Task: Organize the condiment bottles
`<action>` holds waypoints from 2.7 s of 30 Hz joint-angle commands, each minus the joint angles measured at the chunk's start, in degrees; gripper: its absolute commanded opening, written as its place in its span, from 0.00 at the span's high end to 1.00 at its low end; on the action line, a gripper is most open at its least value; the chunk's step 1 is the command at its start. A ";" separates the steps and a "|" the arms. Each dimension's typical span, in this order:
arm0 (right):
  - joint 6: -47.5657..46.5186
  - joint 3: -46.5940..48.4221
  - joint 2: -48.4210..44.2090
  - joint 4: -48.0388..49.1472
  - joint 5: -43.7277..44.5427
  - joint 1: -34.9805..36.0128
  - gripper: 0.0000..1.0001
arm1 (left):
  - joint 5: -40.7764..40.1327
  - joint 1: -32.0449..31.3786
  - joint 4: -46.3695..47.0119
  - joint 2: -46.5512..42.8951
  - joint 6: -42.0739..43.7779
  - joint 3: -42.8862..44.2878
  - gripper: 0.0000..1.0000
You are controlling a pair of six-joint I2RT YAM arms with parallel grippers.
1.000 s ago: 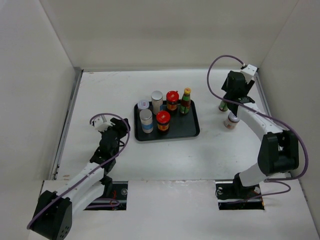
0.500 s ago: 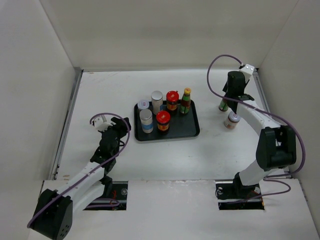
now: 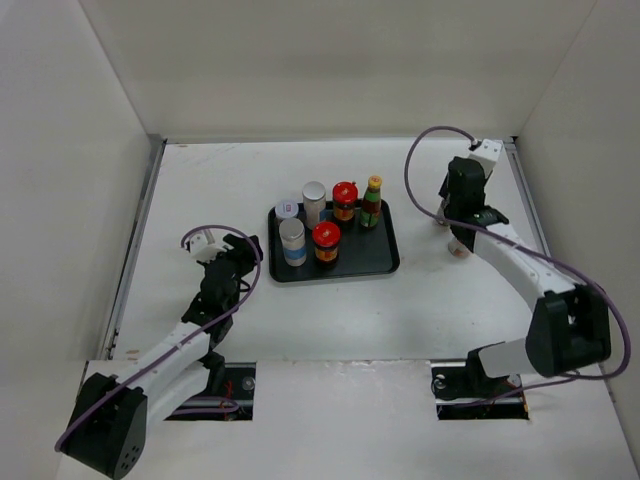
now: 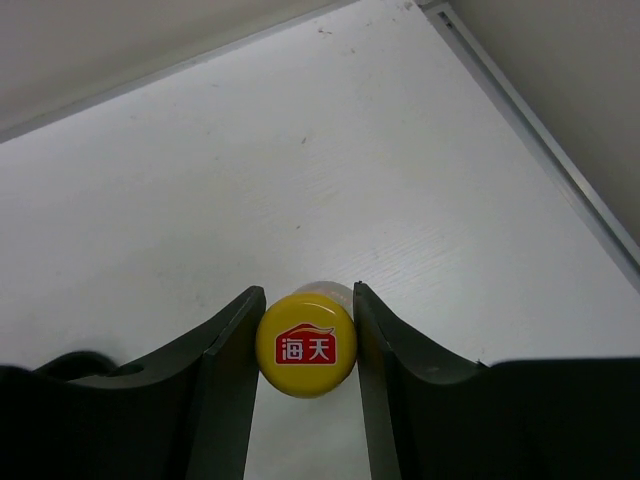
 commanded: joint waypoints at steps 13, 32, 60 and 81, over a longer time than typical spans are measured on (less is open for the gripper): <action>4.20 -5.04 -15.56 7.48 -0.04 24.10 0.79 | -0.21 -0.15 5.01 0.79 -0.14 -0.46 0.38; 0.60 -2.05 0.00 20.49 -0.31 35.98 0.78 | -0.13 -0.50 5.54 1.50 -0.14 -0.64 0.35; 8.33 -18.32 -22.41 -2.16 22.90 14.83 0.59 | 0.75 -1.03 8.17 5.62 -1.28 -0.55 0.33; 13.17 -19.90 -11.52 -3.07 7.35 1.89 0.13 | 0.84 -1.56 8.97 6.24 -0.66 -0.37 0.32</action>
